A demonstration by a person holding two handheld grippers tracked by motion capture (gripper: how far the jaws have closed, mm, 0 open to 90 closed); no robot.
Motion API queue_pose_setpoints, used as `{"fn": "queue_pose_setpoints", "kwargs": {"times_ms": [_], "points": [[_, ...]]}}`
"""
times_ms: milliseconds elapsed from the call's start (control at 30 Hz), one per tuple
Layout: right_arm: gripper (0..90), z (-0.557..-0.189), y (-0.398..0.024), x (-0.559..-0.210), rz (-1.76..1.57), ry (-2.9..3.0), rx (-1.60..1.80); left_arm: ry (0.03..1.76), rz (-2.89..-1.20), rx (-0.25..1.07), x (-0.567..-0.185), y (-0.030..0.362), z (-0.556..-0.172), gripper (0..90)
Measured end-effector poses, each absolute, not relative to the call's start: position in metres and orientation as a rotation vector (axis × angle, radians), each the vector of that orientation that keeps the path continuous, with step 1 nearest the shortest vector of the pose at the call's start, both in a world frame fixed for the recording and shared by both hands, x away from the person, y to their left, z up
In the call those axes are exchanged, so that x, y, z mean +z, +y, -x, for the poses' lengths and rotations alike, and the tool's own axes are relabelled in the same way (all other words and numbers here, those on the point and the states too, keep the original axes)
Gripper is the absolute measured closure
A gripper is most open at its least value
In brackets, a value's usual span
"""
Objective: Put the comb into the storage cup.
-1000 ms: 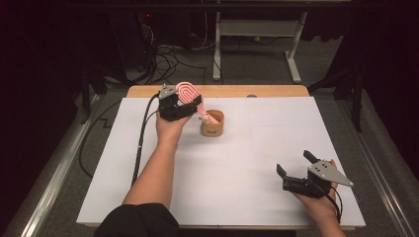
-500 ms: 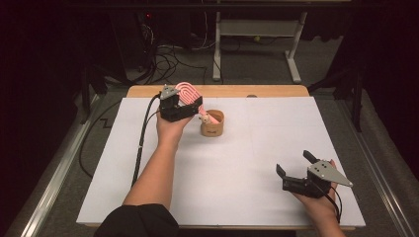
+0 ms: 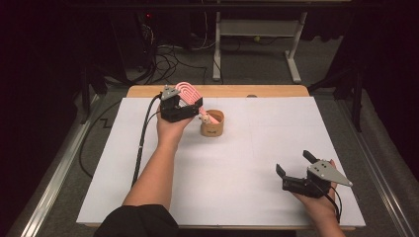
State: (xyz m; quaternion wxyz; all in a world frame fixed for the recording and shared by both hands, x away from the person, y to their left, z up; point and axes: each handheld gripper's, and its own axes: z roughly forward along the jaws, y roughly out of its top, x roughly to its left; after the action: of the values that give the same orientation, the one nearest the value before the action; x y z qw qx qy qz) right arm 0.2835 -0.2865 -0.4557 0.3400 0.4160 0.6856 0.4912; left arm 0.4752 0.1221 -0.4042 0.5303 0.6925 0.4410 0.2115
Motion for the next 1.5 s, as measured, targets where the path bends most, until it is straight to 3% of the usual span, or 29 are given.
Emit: {"fn": "queue_pose_setpoints", "kwargs": {"times_ms": [567,967,1500], "points": [[0.4,-0.284,-0.287,-0.456,-1.086,1.782,1.28,1.063,-1.667,0.49,-0.407,0.122,-0.476,8.9],[0.4,-0.284,-0.286,-0.456,-1.088,1.783,1.277,1.053,-1.677,0.505,-0.405,0.125,-0.475,0.2],[0.4,-0.284,-0.286,-0.457,-1.091,1.785,1.274,1.025,-1.635,0.514,-0.4,0.14,-0.459,0.1]]}}
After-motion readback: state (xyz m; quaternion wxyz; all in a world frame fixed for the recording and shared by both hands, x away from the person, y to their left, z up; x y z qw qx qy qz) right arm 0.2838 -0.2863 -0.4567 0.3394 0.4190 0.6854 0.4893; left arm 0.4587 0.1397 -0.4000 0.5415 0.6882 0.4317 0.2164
